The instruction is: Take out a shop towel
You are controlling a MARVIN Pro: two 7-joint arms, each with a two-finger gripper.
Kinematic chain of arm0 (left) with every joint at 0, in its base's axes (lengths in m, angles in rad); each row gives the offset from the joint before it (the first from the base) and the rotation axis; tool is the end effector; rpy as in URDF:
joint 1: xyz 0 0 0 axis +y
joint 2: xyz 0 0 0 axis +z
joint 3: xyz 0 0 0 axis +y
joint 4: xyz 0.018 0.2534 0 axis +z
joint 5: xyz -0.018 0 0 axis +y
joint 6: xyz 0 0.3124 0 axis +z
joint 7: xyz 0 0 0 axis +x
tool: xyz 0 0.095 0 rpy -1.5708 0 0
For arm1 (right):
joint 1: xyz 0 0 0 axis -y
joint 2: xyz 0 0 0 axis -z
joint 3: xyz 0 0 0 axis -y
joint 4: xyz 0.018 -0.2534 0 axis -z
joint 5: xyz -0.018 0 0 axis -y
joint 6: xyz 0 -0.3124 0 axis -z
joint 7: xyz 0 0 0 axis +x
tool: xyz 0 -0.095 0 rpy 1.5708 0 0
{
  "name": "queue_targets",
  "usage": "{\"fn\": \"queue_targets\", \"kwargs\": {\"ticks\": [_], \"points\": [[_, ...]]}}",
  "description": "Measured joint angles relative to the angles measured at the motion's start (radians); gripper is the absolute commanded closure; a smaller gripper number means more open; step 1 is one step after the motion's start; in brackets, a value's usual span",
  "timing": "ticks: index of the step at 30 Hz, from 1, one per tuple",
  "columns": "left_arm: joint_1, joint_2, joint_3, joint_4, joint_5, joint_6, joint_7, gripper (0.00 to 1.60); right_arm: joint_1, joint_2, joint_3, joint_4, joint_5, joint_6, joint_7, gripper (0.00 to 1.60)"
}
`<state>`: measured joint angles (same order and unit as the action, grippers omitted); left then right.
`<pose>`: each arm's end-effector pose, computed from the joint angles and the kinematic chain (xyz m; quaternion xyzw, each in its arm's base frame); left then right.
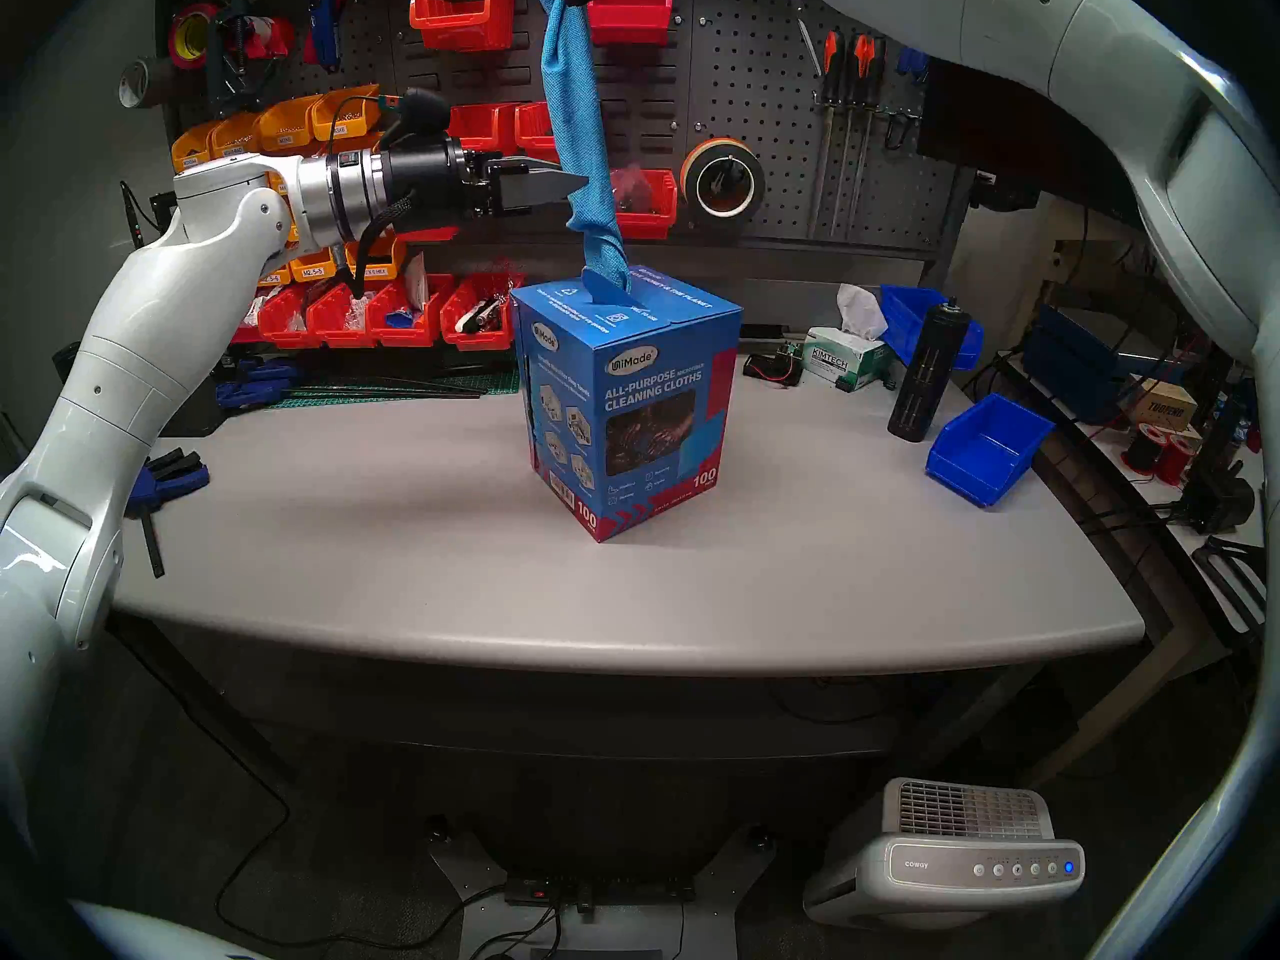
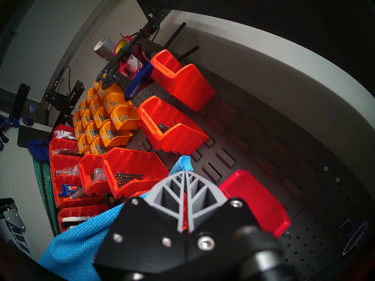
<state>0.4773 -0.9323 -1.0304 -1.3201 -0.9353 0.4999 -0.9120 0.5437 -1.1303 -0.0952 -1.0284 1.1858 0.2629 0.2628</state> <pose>0.4926 -0.0119 0.0699 0.5695 -0.4056 0.5934 0.3987 0.5224 0.1231 0.2394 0.5485 0.4468 0.7065 0.0220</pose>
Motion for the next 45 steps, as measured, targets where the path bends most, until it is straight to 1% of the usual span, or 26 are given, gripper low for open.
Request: {"fn": "queue_targets", "kwargs": {"ticks": [11, 20, 37, 45], "points": [[-0.018, -0.054, 0.013, 0.068, -0.002, 0.000, -0.009, 0.00, 0.000, 0.000, 0.001, 0.000, -0.001, 0.000, 0.000, 1.60], [-0.027, -0.086, 0.025, 0.106, 0.001, 0.000, -0.020, 0.00, 0.000, 0.000, 0.001, 0.000, -0.001, 0.000, 0.000, 1.60], [-0.033, -0.115, 0.048, 0.143, 0.021, -0.005, -0.038, 0.00, 0.000, 0.000, 0.001, 0.000, -0.001, 0.000, 0.000, 1.60], [-0.040, -0.129, 0.062, 0.189, 0.039, -0.010, -0.040, 0.00, 0.000, 0.000, 0.001, 0.000, -0.002, 0.000, 0.000, 1.60]]}}
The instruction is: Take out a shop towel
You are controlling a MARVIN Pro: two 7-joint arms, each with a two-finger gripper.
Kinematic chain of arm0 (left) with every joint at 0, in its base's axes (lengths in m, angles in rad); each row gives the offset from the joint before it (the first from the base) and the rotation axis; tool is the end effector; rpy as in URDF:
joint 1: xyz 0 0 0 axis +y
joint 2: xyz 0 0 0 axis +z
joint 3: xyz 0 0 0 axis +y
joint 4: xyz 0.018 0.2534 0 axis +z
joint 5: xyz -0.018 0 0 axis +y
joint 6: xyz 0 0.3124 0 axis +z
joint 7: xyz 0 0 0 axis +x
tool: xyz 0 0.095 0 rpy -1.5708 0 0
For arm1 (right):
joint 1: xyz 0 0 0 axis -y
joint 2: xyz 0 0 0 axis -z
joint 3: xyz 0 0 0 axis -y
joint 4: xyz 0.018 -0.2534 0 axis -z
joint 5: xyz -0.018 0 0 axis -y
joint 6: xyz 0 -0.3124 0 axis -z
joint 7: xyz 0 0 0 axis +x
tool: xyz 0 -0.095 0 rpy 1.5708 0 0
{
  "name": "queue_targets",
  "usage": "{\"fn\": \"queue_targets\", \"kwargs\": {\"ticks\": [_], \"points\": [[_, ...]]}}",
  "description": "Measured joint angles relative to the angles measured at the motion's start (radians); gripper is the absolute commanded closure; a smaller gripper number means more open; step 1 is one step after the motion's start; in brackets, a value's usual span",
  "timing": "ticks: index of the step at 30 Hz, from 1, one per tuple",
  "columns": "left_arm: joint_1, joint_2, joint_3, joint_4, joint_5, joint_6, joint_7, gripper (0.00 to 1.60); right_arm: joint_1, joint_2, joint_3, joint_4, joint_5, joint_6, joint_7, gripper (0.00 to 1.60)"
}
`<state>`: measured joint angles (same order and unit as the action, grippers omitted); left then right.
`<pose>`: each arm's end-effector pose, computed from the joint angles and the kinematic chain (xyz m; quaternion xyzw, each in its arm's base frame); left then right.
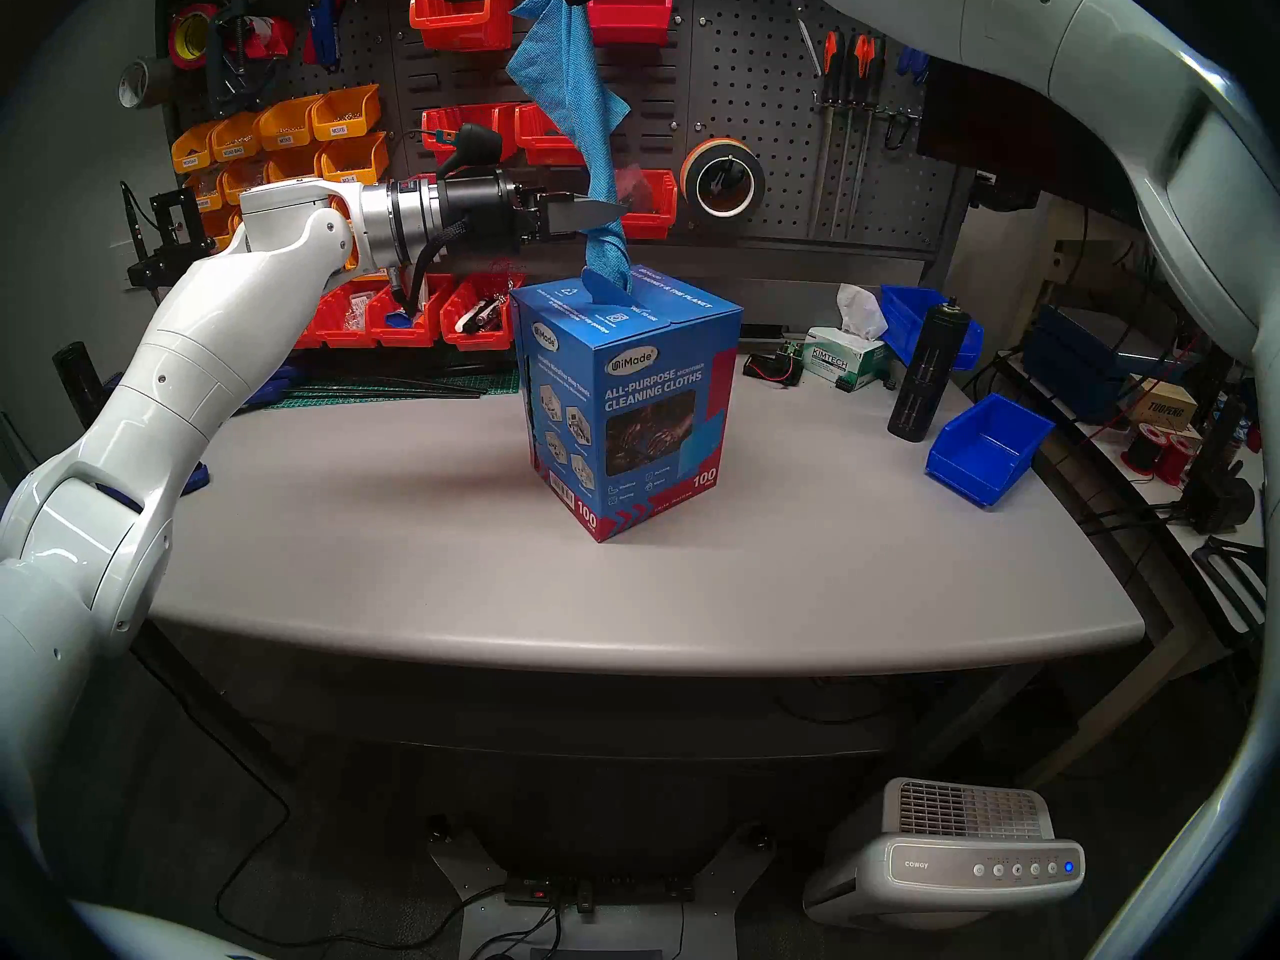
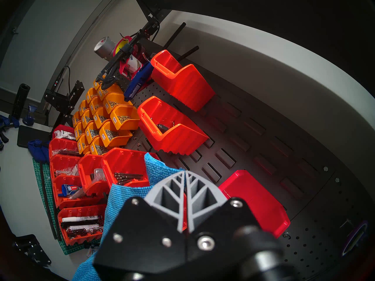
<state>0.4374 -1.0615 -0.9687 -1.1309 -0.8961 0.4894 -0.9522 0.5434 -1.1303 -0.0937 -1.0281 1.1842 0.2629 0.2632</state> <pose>0.5250 -0.0384 0.0354 0.5915 -0.3884 0.5588 0.4325 0.5223 0.1230 0.2397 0.5481 0.4468 0.7067 0.0222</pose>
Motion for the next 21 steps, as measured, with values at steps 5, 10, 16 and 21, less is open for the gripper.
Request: {"fn": "queue_targets", "kwargs": {"ticks": [5, 10, 16, 21], "points": [[-0.005, -0.008, 0.003, 0.024, 0.014, -0.007, -0.001, 0.00, 0.000, 0.000, 0.000, 0.000, 0.000, 0.000, 0.000, 1.60], [-0.010, -0.013, 0.003, 0.038, 0.022, -0.011, 0.000, 0.00, 0.000, 0.000, 0.000, 0.000, 0.000, 0.000, 0.001, 1.60], [-0.019, -0.017, 0.000, 0.062, 0.031, -0.017, 0.002, 0.00, 0.000, 0.000, 0.000, 0.000, 0.000, 0.000, 0.001, 1.60], [-0.033, -0.022, -0.006, 0.096, 0.039, -0.024, 0.009, 0.00, 0.000, 0.000, 0.000, 0.000, -0.001, 0.000, 0.001, 1.60]]}}
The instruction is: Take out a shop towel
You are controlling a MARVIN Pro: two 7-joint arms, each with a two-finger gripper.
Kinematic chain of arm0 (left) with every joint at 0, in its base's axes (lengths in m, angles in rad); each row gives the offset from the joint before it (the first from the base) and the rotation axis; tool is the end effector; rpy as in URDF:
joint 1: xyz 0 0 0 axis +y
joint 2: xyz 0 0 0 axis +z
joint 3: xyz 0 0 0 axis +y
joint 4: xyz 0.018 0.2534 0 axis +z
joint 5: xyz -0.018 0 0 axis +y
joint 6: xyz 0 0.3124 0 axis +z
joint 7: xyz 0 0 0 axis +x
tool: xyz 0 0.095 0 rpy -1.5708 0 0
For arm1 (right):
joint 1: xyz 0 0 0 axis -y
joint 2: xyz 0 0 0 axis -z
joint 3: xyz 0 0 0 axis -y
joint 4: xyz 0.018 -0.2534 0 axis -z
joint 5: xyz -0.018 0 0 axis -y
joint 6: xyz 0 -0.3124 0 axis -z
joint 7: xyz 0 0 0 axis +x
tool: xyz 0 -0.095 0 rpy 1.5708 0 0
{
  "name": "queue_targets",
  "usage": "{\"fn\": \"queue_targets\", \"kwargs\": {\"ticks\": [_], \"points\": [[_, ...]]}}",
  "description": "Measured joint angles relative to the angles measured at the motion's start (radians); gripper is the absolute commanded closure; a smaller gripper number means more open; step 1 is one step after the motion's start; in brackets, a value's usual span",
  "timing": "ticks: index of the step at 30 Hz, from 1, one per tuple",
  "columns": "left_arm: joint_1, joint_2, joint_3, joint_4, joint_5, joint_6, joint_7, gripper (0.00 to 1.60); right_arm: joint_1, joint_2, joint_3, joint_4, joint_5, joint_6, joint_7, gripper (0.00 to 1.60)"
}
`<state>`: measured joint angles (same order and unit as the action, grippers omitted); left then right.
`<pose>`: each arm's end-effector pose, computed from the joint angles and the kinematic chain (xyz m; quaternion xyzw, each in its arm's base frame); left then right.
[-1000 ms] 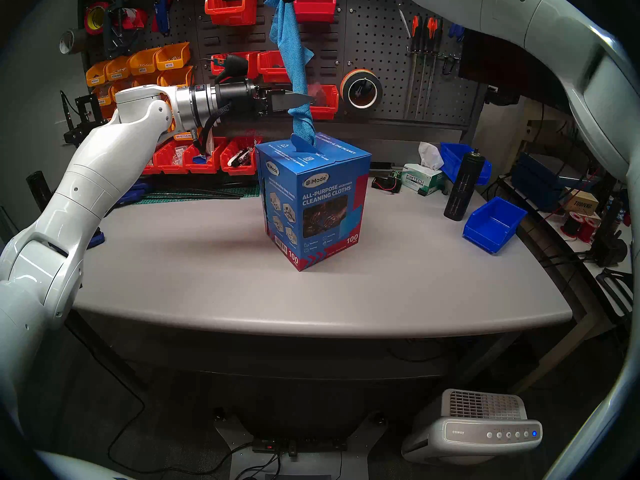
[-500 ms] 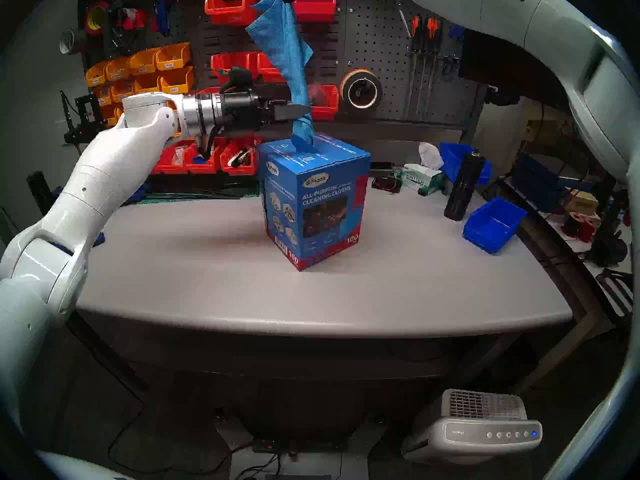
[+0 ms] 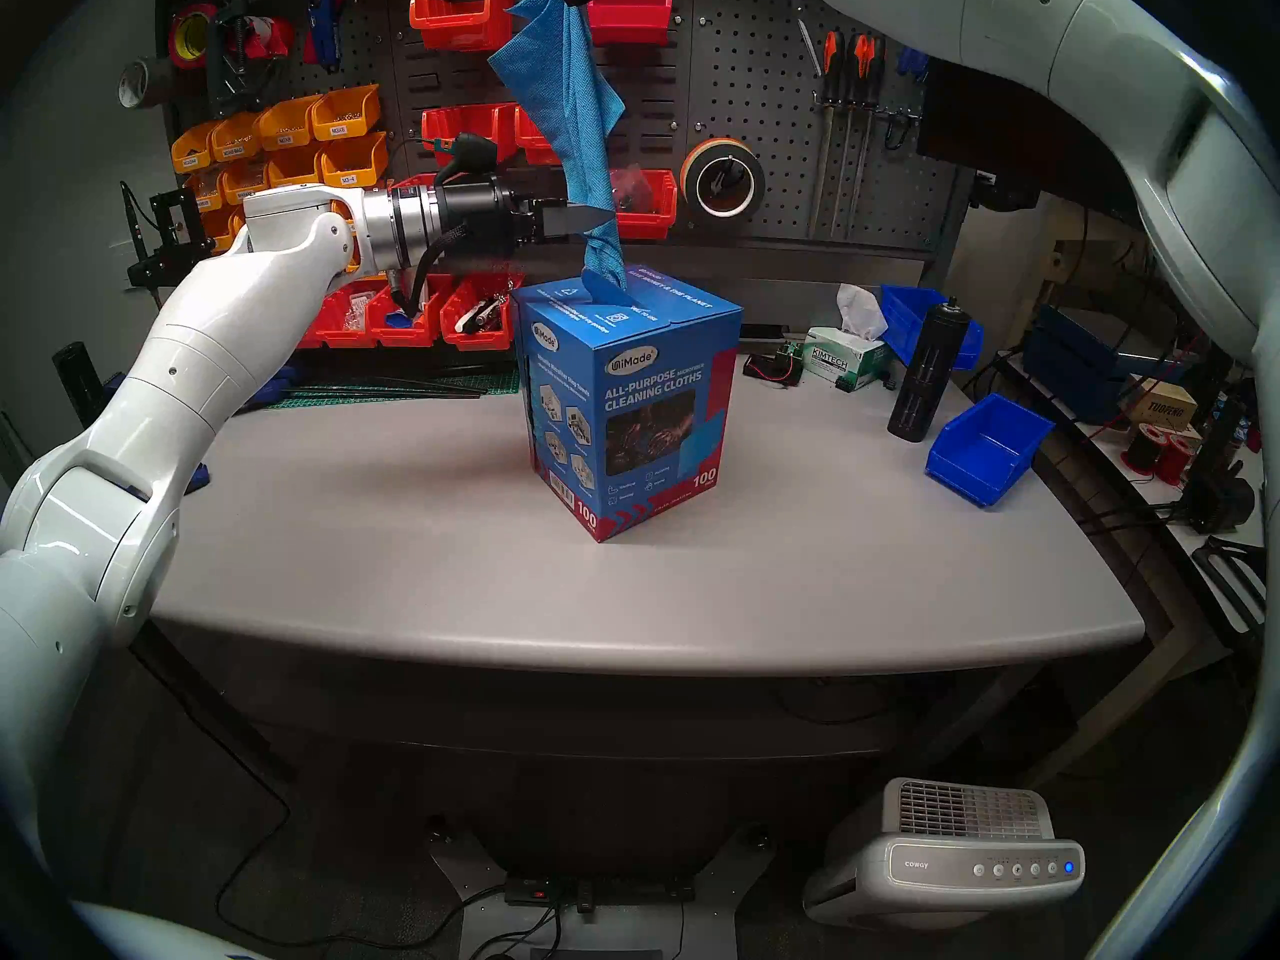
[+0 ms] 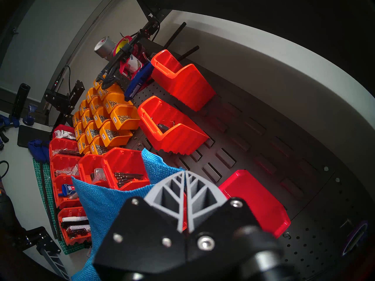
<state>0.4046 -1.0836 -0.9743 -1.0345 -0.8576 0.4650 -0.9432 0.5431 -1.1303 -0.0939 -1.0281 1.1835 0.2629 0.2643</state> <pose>0.5427 -0.0244 0.0327 0.6065 -0.3669 0.5727 0.4117 0.5223 0.1231 0.2394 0.5481 0.4474 0.7063 0.0222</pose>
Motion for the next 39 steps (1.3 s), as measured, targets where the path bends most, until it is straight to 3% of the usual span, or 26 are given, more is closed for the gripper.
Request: {"fn": "queue_targets", "kwargs": {"ticks": [30, 31, 32, 35, 36, 37, 39], "points": [[-0.050, -0.047, -0.001, 0.071, 0.012, -0.035, -0.030, 0.00, 0.000, 0.000, 0.002, 0.001, -0.001, 0.000, 0.000, 1.60], [-0.052, -0.048, -0.001, 0.074, 0.012, -0.036, -0.031, 0.06, 0.000, 0.000, 0.002, 0.001, -0.001, 0.000, 0.000, 1.60], [-0.052, -0.049, -0.001, 0.075, 0.013, -0.037, -0.032, 0.47, 0.000, 0.000, 0.002, 0.001, -0.001, 0.000, 0.000, 1.60], [-0.055, -0.052, -0.001, 0.083, 0.014, -0.040, -0.036, 1.00, 0.000, 0.000, 0.003, 0.001, -0.001, 0.000, 0.000, 1.60], [-0.055, -0.054, -0.001, 0.086, 0.014, -0.042, -0.038, 1.39, 0.000, 0.000, 0.003, 0.001, -0.001, 0.000, 0.000, 1.60], [-0.056, -0.055, -0.001, 0.087, 0.014, -0.042, -0.039, 1.60, 0.000, 0.000, 0.003, 0.001, -0.001, 0.000, 0.000, 1.60], [-0.056, -0.057, -0.001, 0.091, 0.014, -0.044, -0.042, 1.60, 0.000, 0.000, 0.003, 0.001, -0.001, 0.000, 0.000, 1.60]]}}
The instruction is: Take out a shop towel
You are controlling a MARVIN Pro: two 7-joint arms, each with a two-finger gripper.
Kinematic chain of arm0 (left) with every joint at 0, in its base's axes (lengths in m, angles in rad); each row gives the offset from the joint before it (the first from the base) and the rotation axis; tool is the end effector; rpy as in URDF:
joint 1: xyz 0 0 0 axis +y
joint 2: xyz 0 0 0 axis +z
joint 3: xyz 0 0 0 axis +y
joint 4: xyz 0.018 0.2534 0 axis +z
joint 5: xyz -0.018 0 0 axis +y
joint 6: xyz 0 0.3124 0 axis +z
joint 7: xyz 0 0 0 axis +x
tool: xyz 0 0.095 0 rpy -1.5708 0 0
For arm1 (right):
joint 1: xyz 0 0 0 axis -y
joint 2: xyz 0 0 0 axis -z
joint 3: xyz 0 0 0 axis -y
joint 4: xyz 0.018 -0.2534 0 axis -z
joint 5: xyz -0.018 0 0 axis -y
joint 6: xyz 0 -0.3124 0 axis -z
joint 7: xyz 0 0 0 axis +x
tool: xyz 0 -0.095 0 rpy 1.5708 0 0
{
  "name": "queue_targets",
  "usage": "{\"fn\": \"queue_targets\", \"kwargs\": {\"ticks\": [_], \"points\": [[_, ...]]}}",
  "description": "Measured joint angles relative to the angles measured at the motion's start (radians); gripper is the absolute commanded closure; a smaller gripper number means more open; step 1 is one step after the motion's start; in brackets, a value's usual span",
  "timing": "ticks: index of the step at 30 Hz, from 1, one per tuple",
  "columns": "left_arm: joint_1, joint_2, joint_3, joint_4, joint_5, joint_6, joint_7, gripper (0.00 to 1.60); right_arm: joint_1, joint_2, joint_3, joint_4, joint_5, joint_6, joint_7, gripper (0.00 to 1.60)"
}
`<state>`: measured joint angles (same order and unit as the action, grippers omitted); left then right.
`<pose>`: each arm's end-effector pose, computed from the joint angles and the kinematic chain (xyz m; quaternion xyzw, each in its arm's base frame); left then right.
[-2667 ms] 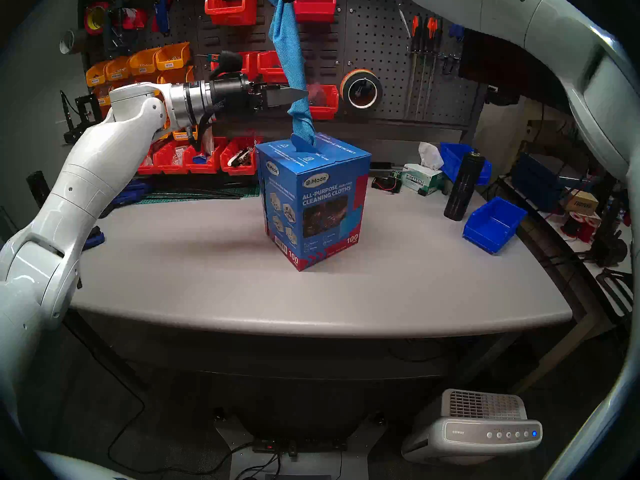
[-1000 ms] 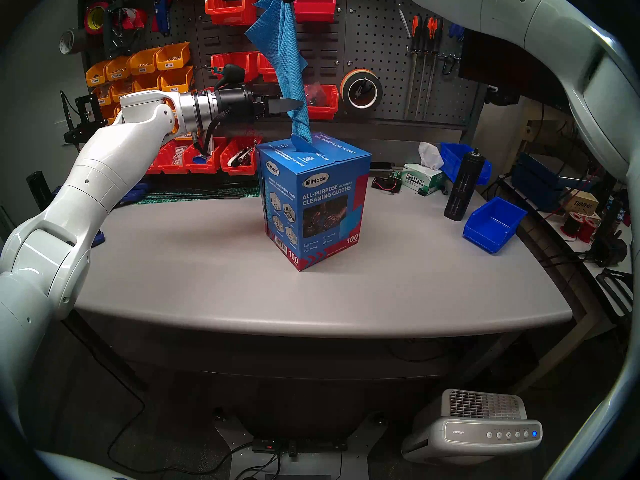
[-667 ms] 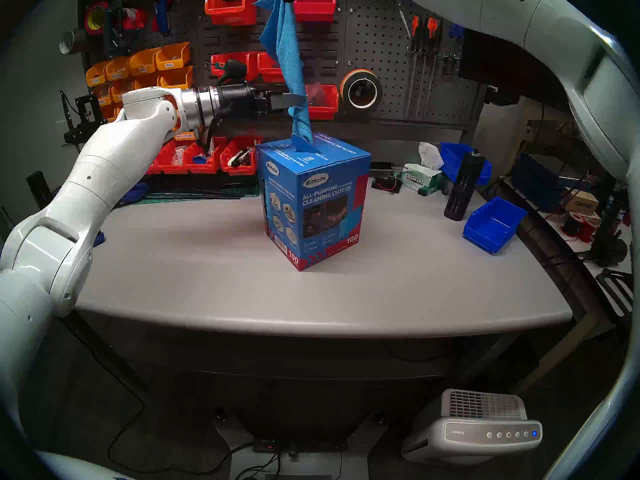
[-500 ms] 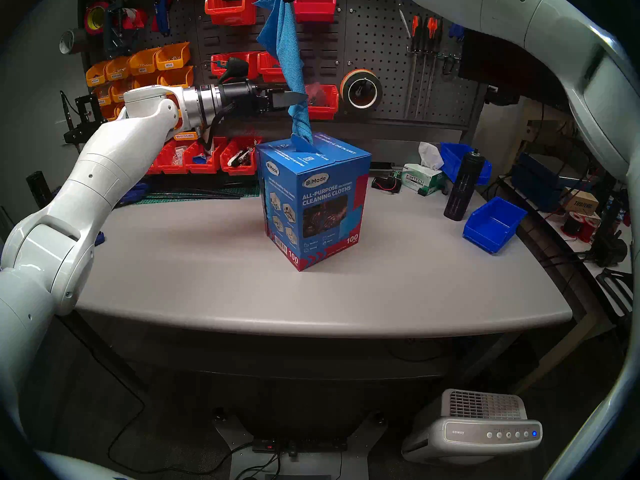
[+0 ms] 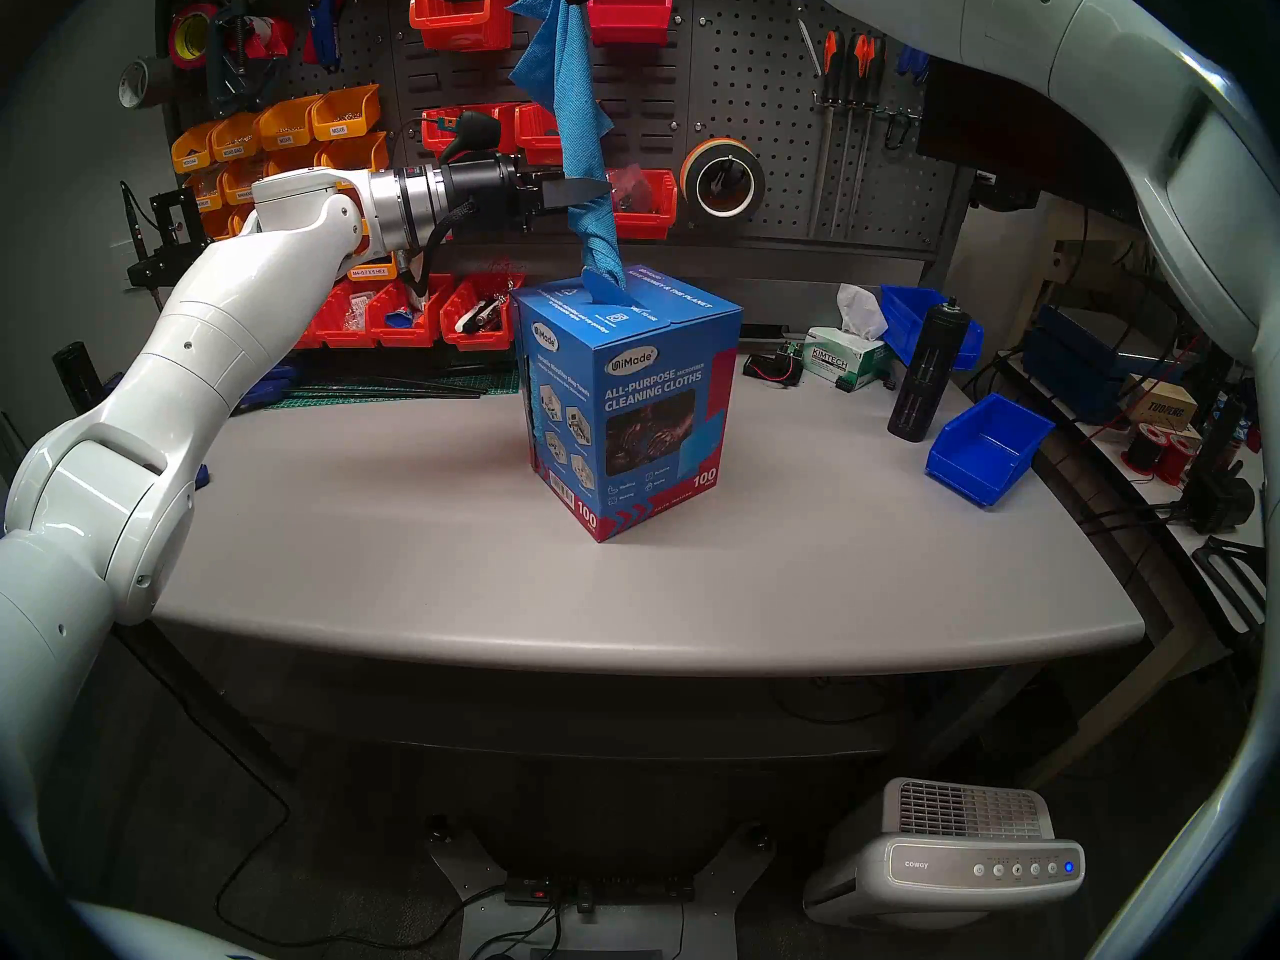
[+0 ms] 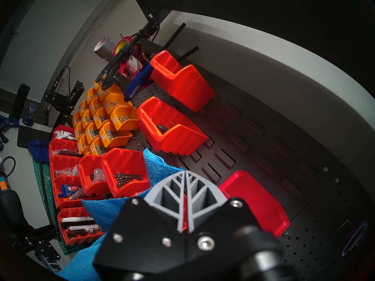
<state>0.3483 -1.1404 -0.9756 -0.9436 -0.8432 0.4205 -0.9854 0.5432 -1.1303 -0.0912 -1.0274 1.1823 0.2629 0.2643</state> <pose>0.5512 -0.0327 0.0456 0.5839 -0.3731 0.5842 0.4225 0.5220 0.1230 0.2404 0.5474 0.4469 0.7072 0.0222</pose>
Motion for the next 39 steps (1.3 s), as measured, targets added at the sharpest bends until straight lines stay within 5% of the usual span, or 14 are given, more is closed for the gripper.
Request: {"fn": "queue_targets", "kwargs": {"ticks": [39], "points": [[0.030, 0.045, -0.002, -0.048, 0.014, -0.044, -0.034, 1.60, -0.001, 0.000, 0.000, -0.001, -0.001, 0.000, 0.001, 1.60]]}}
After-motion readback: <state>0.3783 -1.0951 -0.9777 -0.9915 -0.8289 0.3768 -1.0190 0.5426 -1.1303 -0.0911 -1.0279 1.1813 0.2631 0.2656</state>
